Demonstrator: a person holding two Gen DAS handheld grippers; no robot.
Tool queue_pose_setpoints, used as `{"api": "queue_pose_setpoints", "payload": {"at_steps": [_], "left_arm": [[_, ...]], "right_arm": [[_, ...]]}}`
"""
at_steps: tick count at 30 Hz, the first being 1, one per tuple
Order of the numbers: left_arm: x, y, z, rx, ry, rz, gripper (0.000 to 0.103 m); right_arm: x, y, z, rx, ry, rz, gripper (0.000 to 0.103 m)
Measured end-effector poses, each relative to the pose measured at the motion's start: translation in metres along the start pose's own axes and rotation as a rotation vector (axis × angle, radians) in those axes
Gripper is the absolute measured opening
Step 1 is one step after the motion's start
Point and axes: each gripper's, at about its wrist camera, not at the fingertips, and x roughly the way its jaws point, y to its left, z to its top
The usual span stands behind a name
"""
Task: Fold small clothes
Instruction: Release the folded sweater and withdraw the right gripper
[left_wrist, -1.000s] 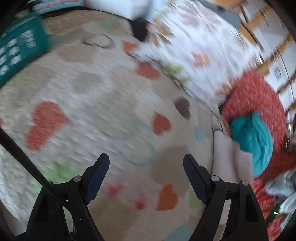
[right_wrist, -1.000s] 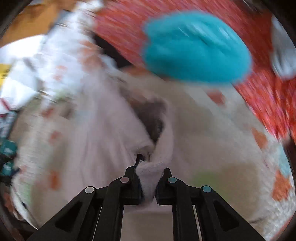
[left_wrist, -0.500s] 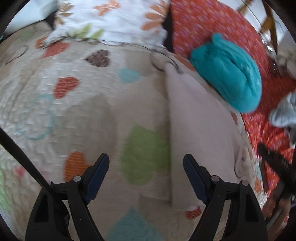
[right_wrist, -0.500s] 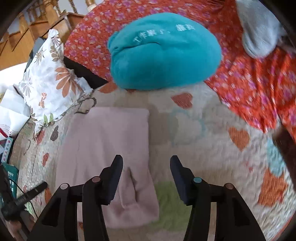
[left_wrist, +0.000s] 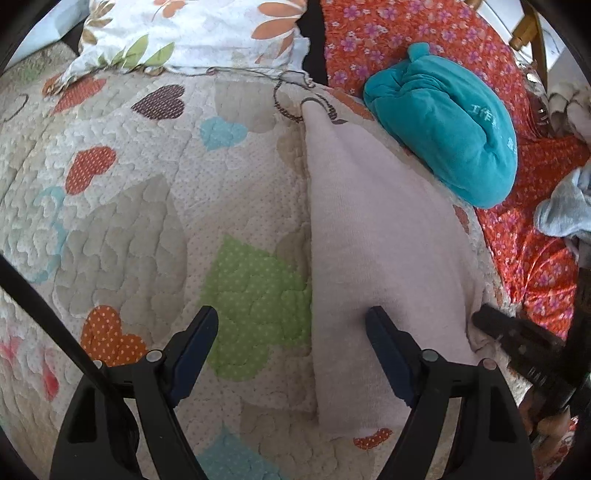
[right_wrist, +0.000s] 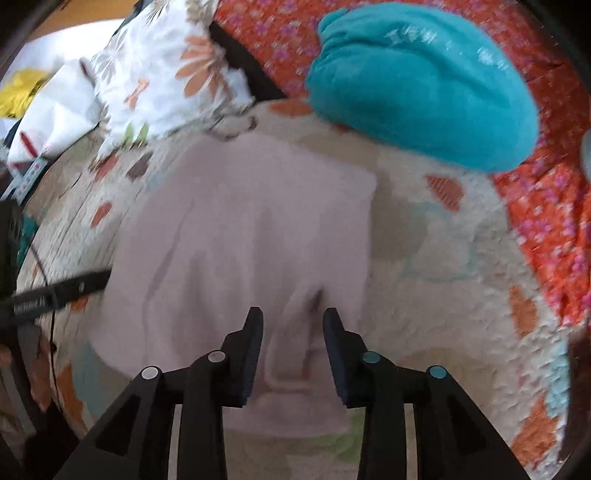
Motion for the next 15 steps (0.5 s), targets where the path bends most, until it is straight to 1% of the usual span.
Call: {"api": "queue_pose_setpoints", "payload": {"at_steps": [1,2,3,4,6,7,8,9,10,11,12,13,15], "left_arm": [[0.002,-0.001,0.0,0.005,0.001,0.003,0.081],[0.004,-0.002,0.0,0.007,0.004,0.005,0.082],[0.006,-0.002,-0.001,0.005,0.008,0.003,0.082],[0.008,-0.003,-0.001,0.002,0.012,0.001,0.083],[0.008,-0.004,-0.002,0.005,0.009,0.003,0.083],[0.008,-0.004,-0.002,0.011,0.011,-0.001,0.083],[0.008,-0.005,-0.003,0.014,0.011,0.001,0.083],[0.007,-0.004,-0.003,0.015,0.006,0.008,0.083],[0.007,-0.004,-0.003,0.015,0.004,0.005,0.083],[0.007,-0.003,-0.003,0.011,0.008,-0.001,0.083],[0.006,-0.002,-0.002,0.005,0.011,-0.007,0.083],[0.006,-0.001,-0.002,-0.003,0.01,-0.015,0.083],[0.004,0.001,-0.001,-0.02,0.002,-0.028,0.083]], "right_arm": [[0.007,0.002,-0.004,-0.012,0.017,0.008,0.036],[0.014,0.003,-0.008,-0.029,0.038,-0.009,0.018],[0.019,0.002,-0.01,-0.04,0.048,-0.056,0.008],[0.017,-0.004,-0.01,-0.025,0.045,-0.094,0.007],[0.007,-0.029,-0.008,0.073,0.021,-0.146,0.003],[0.002,-0.047,-0.009,0.145,0.011,-0.137,0.003],[0.0,-0.069,-0.012,0.248,0.015,-0.126,0.002],[-0.002,-0.083,-0.015,0.307,0.026,-0.17,0.002],[-0.001,-0.097,-0.019,0.36,0.037,-0.181,0.002],[0.001,-0.113,-0.025,0.43,0.05,-0.154,0.002],[0.002,-0.128,-0.032,0.511,0.055,-0.096,0.002],[0.0,-0.135,-0.035,0.545,0.044,-0.064,0.003],[-0.008,-0.137,-0.035,0.551,-0.003,-0.034,0.004]]}}
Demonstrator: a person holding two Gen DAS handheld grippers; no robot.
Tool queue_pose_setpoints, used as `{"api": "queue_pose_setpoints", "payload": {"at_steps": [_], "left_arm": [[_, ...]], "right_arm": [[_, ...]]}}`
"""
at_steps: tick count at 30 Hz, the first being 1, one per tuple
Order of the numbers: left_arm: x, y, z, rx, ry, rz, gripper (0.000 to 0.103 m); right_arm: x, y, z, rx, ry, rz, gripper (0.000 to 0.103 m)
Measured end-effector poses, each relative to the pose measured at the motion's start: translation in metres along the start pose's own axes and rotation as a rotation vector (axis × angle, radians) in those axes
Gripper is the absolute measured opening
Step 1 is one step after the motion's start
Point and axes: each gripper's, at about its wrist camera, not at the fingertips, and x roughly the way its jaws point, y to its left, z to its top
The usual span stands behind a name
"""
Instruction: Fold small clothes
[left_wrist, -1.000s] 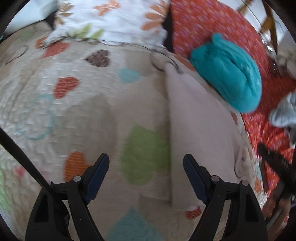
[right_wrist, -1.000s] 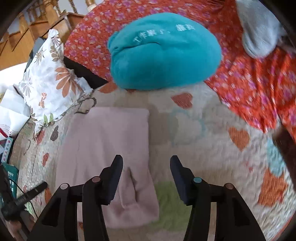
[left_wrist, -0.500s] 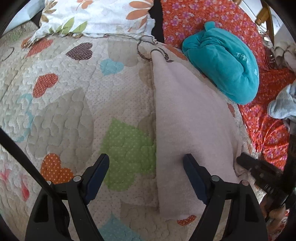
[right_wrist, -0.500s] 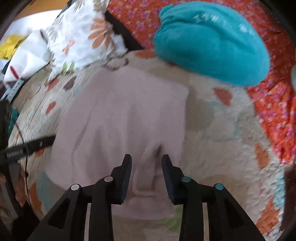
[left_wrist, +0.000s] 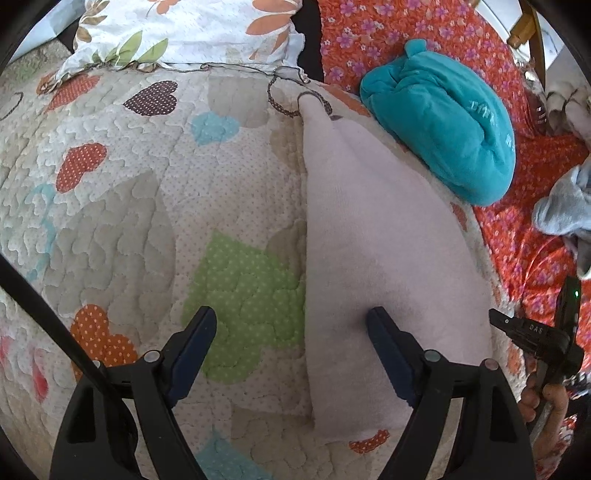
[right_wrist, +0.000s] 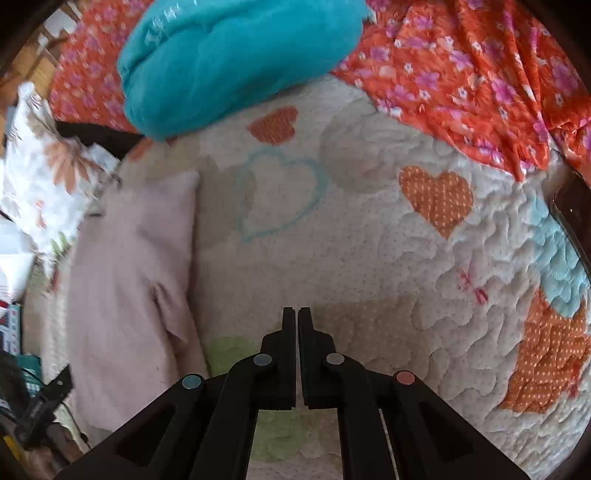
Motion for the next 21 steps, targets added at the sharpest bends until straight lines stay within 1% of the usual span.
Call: {"api": "queue_pose_setpoints", "payload": {"at_steps": [2,4,5,6,8,9,12,13,14,15,16,17,19,21], "left_arm": [[-0.001,0.002,0.001,-0.02,-0.016,-0.018,0.083],[-0.002,0.001,0.002,-0.025,-0.029,-0.036,0.083],[-0.001,-0.001,0.003,-0.022,-0.034,-0.047,0.083],[0.001,-0.002,0.003,-0.017,-0.037,-0.056,0.083],[0.005,-0.005,0.005,-0.007,-0.046,-0.06,0.086],[0.007,-0.005,0.006,-0.01,-0.048,-0.057,0.087],[0.016,-0.002,0.008,-0.043,-0.029,-0.063,0.09],[0.018,0.0,0.007,-0.051,-0.024,-0.066,0.091],[0.019,0.0,0.007,-0.05,-0.025,-0.064,0.092],[0.019,0.0,0.007,-0.044,-0.027,-0.062,0.092],[0.019,-0.001,0.007,-0.038,-0.027,-0.057,0.093],[0.019,-0.001,0.008,-0.037,-0.025,-0.057,0.093],[0.02,-0.001,0.009,-0.04,-0.022,-0.059,0.095],[0.021,-0.001,0.009,-0.036,-0.021,-0.055,0.095]], "right_arm": [[-0.006,0.008,0.001,-0.03,-0.042,0.028,0.004],[-0.009,0.019,0.003,-0.051,-0.062,0.061,0.004],[-0.007,0.024,0.004,-0.06,-0.069,0.082,0.01],[-0.004,0.031,0.006,-0.071,-0.078,0.1,0.025],[0.005,0.044,0.013,-0.09,-0.103,0.104,0.044],[0.009,0.052,0.018,-0.104,-0.107,0.094,0.044],[0.033,0.078,0.038,-0.165,-0.082,0.074,0.044],[0.045,0.087,0.045,-0.191,-0.069,0.056,0.042],[0.053,0.095,0.051,-0.208,-0.057,0.035,0.026],[0.065,0.104,0.059,-0.224,-0.038,0.039,0.008],[0.074,0.111,0.064,-0.233,-0.02,0.05,0.005],[0.083,0.116,0.068,-0.241,-0.012,0.046,0.005],[0.097,0.126,0.076,-0.266,-0.024,0.001,0.004],[0.104,0.131,0.081,-0.273,-0.026,-0.014,0.004]]}}
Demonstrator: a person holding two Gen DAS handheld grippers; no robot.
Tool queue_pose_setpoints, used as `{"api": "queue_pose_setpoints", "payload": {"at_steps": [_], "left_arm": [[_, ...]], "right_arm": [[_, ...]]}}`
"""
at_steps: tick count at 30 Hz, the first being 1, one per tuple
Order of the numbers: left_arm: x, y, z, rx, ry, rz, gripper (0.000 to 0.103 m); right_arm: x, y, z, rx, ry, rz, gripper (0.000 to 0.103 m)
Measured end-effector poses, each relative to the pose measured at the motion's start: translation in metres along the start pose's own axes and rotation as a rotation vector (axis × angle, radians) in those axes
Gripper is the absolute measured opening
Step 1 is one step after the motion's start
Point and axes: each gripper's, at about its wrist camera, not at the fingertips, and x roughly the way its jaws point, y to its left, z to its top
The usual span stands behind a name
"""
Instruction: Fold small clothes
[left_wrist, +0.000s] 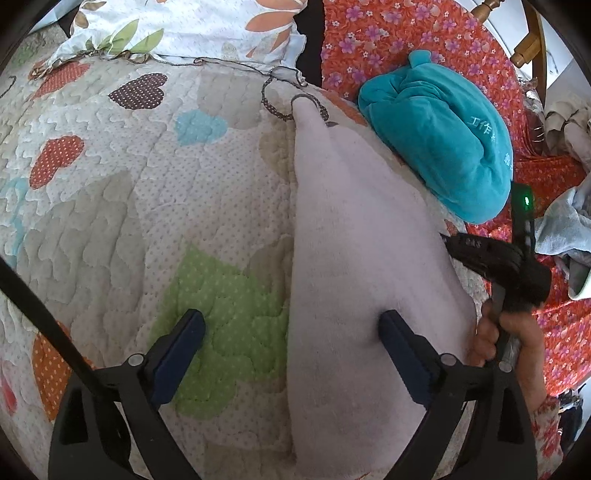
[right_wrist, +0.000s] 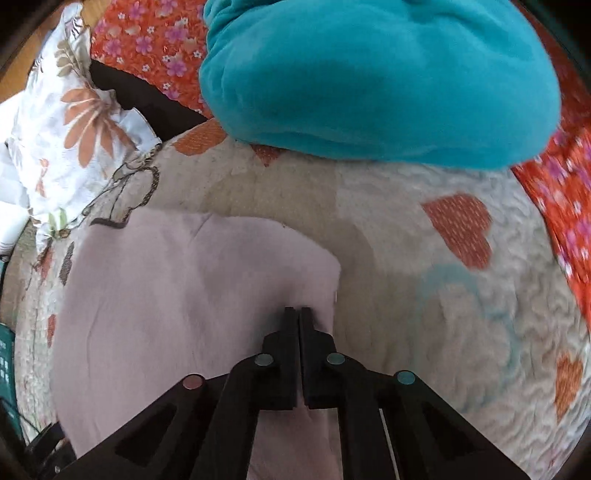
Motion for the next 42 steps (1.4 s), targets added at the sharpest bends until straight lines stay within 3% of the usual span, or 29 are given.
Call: {"api": "queue_pose_setpoints", "payload": {"at_steps": [7,11,13,18,23,25,26,27,29,32,35,38,39,40,41,42], "left_arm": [[-0.006,-0.005,-0.002,0.042,0.0,0.047,0.095],[-0.015,-0.017,-0.015,0.145,0.008,0.075,0.073],[-0.019,-0.021,-0.023,0.175,0.012,0.091,0.069],[-0.029,-0.015,-0.038,0.151,0.051,0.065,0.067],[-0.054,-0.001,-0.034,0.079,-0.012,0.022,0.068],[-0.059,0.003,-0.027,0.046,-0.025,-0.024,0.072],[-0.058,0.004,-0.021,0.029,-0.027,-0.052,0.079],[-0.054,0.004,-0.015,0.013,-0.026,-0.073,0.082],[-0.041,0.004,-0.004,-0.007,-0.019,-0.089,0.083],[-0.012,0.0,0.008,-0.014,0.021,-0.128,0.083],[0.011,-0.007,0.013,0.014,0.051,-0.165,0.086],[0.019,-0.019,0.015,0.047,0.029,-0.164,0.089],[0.022,-0.023,0.017,0.056,0.037,-0.165,0.085],[0.023,-0.026,0.018,0.064,0.051,-0.173,0.06],[0.022,-0.028,0.02,0.076,0.057,-0.134,0.042],[0.019,-0.028,0.024,0.076,0.061,-0.144,0.035]], "right_arm": [[-0.024,-0.005,0.007,0.031,-0.059,-0.031,0.004],[-0.06,0.0,0.001,0.029,-0.13,-0.002,0.004],[-0.072,0.011,-0.008,-0.005,-0.138,0.039,0.004],[-0.066,0.055,-0.047,-0.12,-0.013,0.211,0.004],[-0.054,0.077,-0.081,-0.139,0.139,0.25,0.006],[-0.068,0.068,-0.078,-0.116,0.112,0.296,0.013],[-0.078,0.06,-0.075,-0.095,0.083,0.308,0.031],[-0.086,0.048,-0.071,-0.065,0.039,0.303,0.056],[-0.095,0.022,-0.064,-0.008,-0.048,0.249,0.071],[-0.081,-0.008,-0.055,0.053,-0.066,0.169,0.071],[-0.051,-0.032,-0.052,0.115,0.0,0.206,0.071],[-0.025,-0.035,-0.052,0.129,0.055,0.287,0.071],[-0.023,-0.031,-0.051,0.112,0.041,0.284,0.07],[-0.023,-0.027,-0.049,0.098,0.039,0.284,0.067],[-0.023,-0.021,-0.046,0.09,0.042,0.291,0.041],[-0.02,-0.018,-0.043,0.104,0.077,0.368,0.031]]}}
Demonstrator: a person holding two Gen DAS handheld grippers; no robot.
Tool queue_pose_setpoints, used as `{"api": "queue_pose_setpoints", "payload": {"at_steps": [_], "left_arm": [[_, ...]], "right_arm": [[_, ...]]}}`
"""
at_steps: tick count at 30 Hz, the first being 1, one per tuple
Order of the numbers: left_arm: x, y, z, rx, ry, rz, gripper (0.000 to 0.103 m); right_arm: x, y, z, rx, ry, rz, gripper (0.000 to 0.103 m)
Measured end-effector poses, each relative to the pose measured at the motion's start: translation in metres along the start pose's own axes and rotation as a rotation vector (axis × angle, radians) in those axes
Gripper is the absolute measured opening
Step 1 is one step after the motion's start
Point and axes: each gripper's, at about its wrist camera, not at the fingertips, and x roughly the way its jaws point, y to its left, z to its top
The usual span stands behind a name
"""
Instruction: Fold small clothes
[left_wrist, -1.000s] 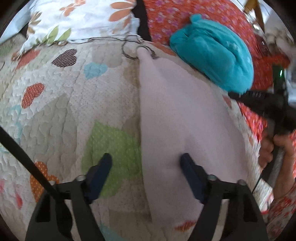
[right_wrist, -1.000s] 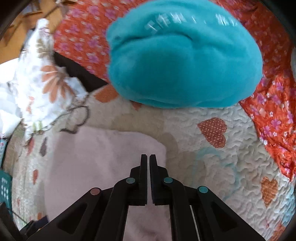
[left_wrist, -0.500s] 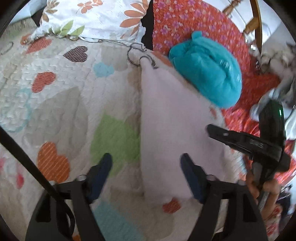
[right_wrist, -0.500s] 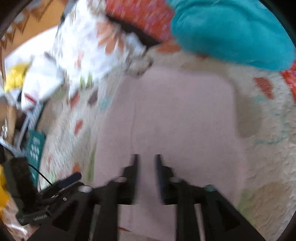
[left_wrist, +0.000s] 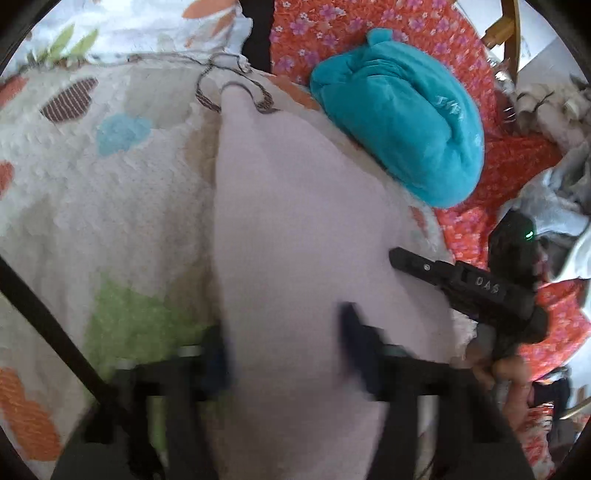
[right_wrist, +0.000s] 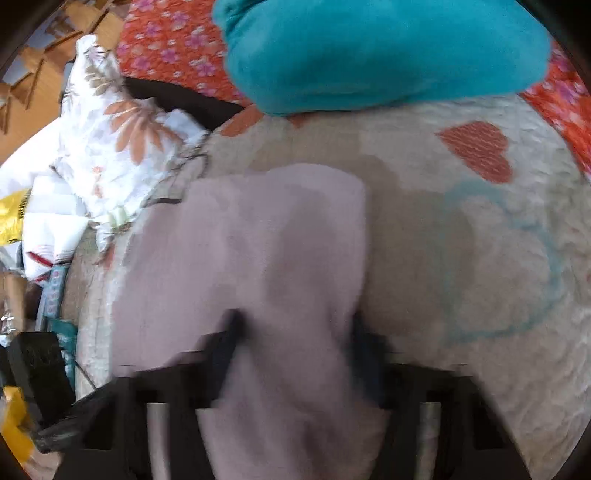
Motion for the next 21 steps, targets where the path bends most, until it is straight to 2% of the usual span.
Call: {"api": "queue_pose_setpoints", "payload": {"at_steps": [1,3,5,8,10,11,13,14,15,17,18,21], "left_arm": [[-0.005,0.002,0.004,-0.018,-0.001,-0.03,0.032],[-0.02,0.007,0.01,-0.058,-0.021,-0.061,0.03],[-0.034,0.011,0.015,-0.081,-0.047,-0.075,0.029],[-0.056,0.019,0.022,-0.1,-0.092,-0.04,0.029],[-0.063,0.03,0.023,-0.115,-0.103,0.009,0.031],[-0.061,0.038,0.023,-0.138,-0.087,0.037,0.033],[-0.05,0.056,0.02,-0.204,-0.019,0.092,0.037],[-0.044,0.067,0.016,-0.24,0.012,0.116,0.044],[-0.042,0.077,0.013,-0.285,0.025,0.095,0.045],[-0.052,0.082,0.011,-0.334,0.011,0.04,0.044],[-0.06,0.079,0.012,-0.322,-0.006,0.04,0.044],[-0.094,0.062,0.013,-0.237,-0.132,0.095,0.045]], "right_arm": [[0.001,0.004,0.001,0.014,0.005,0.01,0.031],[0.001,0.023,0.001,-0.04,-0.007,-0.013,0.03],[-0.002,0.042,0.002,-0.059,-0.019,0.031,0.029],[-0.008,0.074,0.001,-0.109,-0.042,0.108,0.029],[-0.001,0.092,-0.004,-0.144,-0.035,0.119,0.029],[0.005,0.096,-0.006,-0.15,-0.025,0.109,0.029],[0.022,0.095,-0.01,-0.149,0.001,0.026,0.033],[0.029,0.091,-0.01,-0.147,0.015,-0.027,0.038],[0.033,0.084,-0.01,-0.137,0.034,-0.055,0.041],[0.028,0.073,-0.007,-0.077,0.039,-0.025,0.042],[0.017,0.07,-0.004,-0.055,0.005,-0.026,0.042],[-0.017,0.076,0.002,-0.066,-0.125,-0.045,0.043]]}}
